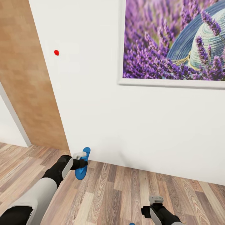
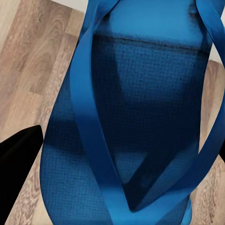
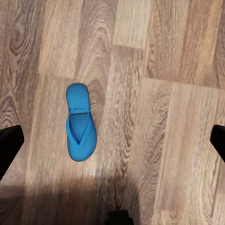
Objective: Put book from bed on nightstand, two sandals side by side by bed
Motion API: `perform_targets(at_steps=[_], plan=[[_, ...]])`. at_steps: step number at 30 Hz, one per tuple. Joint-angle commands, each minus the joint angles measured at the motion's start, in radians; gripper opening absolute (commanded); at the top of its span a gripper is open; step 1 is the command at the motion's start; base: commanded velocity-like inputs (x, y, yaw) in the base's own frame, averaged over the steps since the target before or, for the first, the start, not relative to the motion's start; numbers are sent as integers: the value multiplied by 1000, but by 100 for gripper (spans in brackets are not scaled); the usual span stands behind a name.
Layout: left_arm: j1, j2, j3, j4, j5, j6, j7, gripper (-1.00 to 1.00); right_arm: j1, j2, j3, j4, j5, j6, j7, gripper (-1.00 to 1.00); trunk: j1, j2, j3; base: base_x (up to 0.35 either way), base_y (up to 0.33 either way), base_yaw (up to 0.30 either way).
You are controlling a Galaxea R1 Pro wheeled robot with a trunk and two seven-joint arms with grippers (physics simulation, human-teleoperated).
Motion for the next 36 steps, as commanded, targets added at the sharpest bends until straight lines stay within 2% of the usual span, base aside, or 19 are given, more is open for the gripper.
perform_targets(at_steps=[1,14,23,36], plan=[[0,1,-4,-1,3,4,5,-100,0,2,-4,-3,1,6,-3,100,4,-8,-4,0,0,0],[0,0,-4,-1,3,2,5,-100,-9,9,3,-5,1,6,-1,100,54,-99,-45,0,0,0],[0,-5,-4,0,2,0,4,-100,-12,26,23,-1,2,5,-2,100,88,-162,-73,0,0,0],[0,-6,-4,0,2,0,3,-100,-12,29,27,-2,2,5,-2,100,138,-253,-114,0,0,0]])
